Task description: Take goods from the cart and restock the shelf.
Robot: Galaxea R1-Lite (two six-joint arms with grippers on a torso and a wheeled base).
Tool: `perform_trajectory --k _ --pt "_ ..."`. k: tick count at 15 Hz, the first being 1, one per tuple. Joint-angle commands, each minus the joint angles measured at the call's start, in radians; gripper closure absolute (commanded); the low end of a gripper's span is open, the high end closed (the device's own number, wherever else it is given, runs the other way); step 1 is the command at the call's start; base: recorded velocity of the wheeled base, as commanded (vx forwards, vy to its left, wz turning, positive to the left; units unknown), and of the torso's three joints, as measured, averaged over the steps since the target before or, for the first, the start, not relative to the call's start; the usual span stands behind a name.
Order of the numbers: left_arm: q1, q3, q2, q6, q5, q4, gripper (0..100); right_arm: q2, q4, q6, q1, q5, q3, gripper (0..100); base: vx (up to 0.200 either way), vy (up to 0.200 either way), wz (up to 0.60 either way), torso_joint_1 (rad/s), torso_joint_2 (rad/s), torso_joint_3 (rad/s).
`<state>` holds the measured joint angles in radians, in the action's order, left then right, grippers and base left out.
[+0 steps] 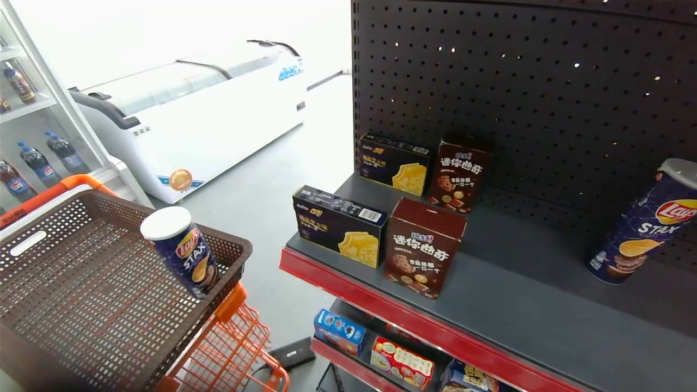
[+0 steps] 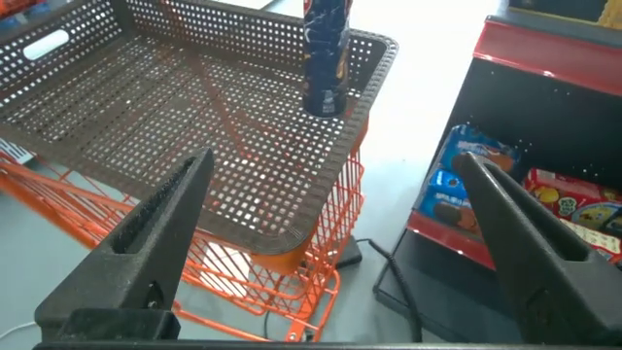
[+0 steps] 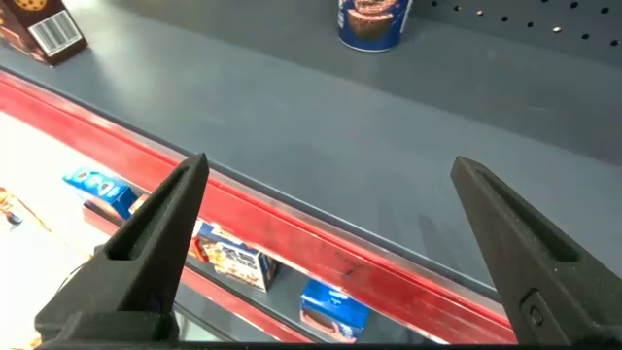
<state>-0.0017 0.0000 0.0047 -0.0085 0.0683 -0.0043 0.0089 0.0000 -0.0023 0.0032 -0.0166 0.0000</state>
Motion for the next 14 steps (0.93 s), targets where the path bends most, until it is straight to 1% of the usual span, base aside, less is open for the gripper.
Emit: perform_trajectory --k 1,4,5,6,7,8,9,10,11,12,13,14 --pt "0.000 0.000 0.001 -0.001 0.001 0.000 0 0.000 0.000 -0.001 0.000 0.000 0.000 0 0.000 0.000 0.00 0.000 0.00 0.000" --pt "0.000 0.000 0.001 -0.001 -0.002 0.000 0 0.000 0.000 -0.001 0.000 0.000 0.000 0 0.000 0.000 0.00 0.000 0.00 0.000" --pt "0.002 -0.003 0.000 0.004 -0.002 0.000 0 0.000 0.000 -0.001 0.000 0.000 0.000 0 0.000 0.000 0.00 0.000 0.00 0.000" --pt "0.002 -0.023 0.000 0.042 -0.004 0.003 0 0.000 0.000 -0.001 0.000 0.001 0.000 0 0.000 0.000 0.00 0.000 0.00 0.000" --pt "0.000 -0.051 0.001 0.067 -0.005 0.009 0 0.000 0.000 -0.001 0.000 0.000 0.000 0 0.000 0.000 0.00 0.000 0.00 0.000" --pt "-0.003 -0.100 0.014 0.074 -0.001 0.072 0 0.000 0.000 -0.001 0.000 0.000 0.000 0 0.000 0.000 0.00 0.000 0.00 0.000" --pt "-0.014 -0.179 0.060 0.074 -0.008 0.159 0 0.000 0.000 -0.001 0.000 0.000 0.000 0 0.000 0.000 0.00 0.000 0.00 0.000" --pt "-0.044 -0.222 0.123 0.068 -0.015 0.182 0 0.000 0.000 -0.001 0.000 0.001 0.000 0 0.000 0.000 0.00 0.000 0.00 0.000" --pt "-0.077 -0.249 0.192 0.048 -0.007 0.179 0 0.000 0.000 -0.001 0.000 0.000 0.000 0 0.000 0.000 0.00 0.000 0.00 0.000" --pt "-0.093 -0.276 0.264 0.044 -0.002 0.175 0 0.000 0.000 -0.001 0.000 0.000 0.000 0 0.000 0.000 0.00 0.000 0.00 0.000" --pt "-0.093 -0.276 0.264 0.044 -0.002 0.175 0 0.000 0.000 -0.001 0.000 0.000 0.000 0 0.000 0.000 0.00 0.000 0.00 0.000" --pt "-0.118 -0.281 0.409 0.038 0.001 0.112 0 0.000 0.000 -0.001 0.000 0.000 0.000 0 0.000 0.000 0.00 0.000 0.00 0.000"
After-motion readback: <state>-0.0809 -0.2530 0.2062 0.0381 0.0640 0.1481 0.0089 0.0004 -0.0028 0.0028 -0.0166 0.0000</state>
